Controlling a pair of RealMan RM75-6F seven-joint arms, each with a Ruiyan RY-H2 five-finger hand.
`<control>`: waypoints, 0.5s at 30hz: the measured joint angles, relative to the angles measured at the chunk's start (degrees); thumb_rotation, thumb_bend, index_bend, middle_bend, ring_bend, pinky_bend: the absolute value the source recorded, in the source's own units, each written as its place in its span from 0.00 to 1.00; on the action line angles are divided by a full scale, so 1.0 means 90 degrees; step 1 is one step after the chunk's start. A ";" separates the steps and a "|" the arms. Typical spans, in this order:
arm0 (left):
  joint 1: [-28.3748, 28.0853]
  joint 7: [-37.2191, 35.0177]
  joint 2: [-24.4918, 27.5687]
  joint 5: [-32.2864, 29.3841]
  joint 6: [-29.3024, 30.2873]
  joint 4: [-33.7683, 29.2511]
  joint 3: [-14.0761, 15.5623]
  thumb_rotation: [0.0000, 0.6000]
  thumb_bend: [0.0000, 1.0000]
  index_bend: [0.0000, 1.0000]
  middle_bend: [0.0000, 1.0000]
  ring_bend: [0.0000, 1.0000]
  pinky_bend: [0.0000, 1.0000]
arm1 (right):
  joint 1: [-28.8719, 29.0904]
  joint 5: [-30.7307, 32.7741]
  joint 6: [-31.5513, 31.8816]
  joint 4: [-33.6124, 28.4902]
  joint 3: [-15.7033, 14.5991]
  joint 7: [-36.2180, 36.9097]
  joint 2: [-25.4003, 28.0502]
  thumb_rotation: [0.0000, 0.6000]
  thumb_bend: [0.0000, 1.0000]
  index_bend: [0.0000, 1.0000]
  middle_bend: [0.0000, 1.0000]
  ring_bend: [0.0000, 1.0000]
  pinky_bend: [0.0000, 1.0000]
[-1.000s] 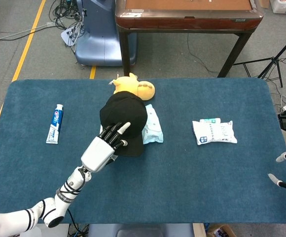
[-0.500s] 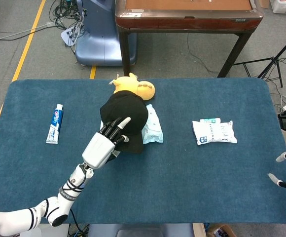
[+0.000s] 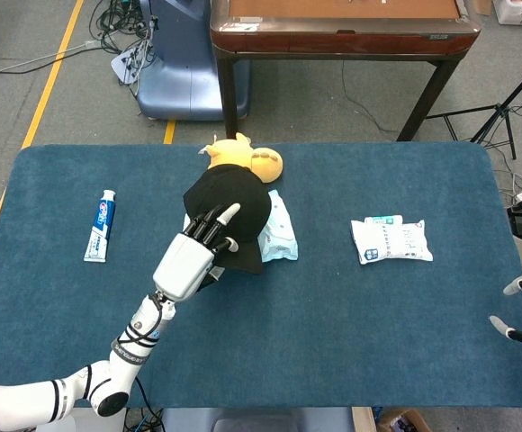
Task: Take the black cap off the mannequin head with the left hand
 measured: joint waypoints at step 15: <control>-0.0149 0.0129 0.0005 -0.0153 -0.0069 -0.0065 -0.0155 1.00 0.47 0.69 0.05 0.04 0.17 | 0.0048 0.0080 -0.0097 0.0009 0.0011 -0.0057 -0.0015 1.00 0.07 0.48 0.39 0.30 0.37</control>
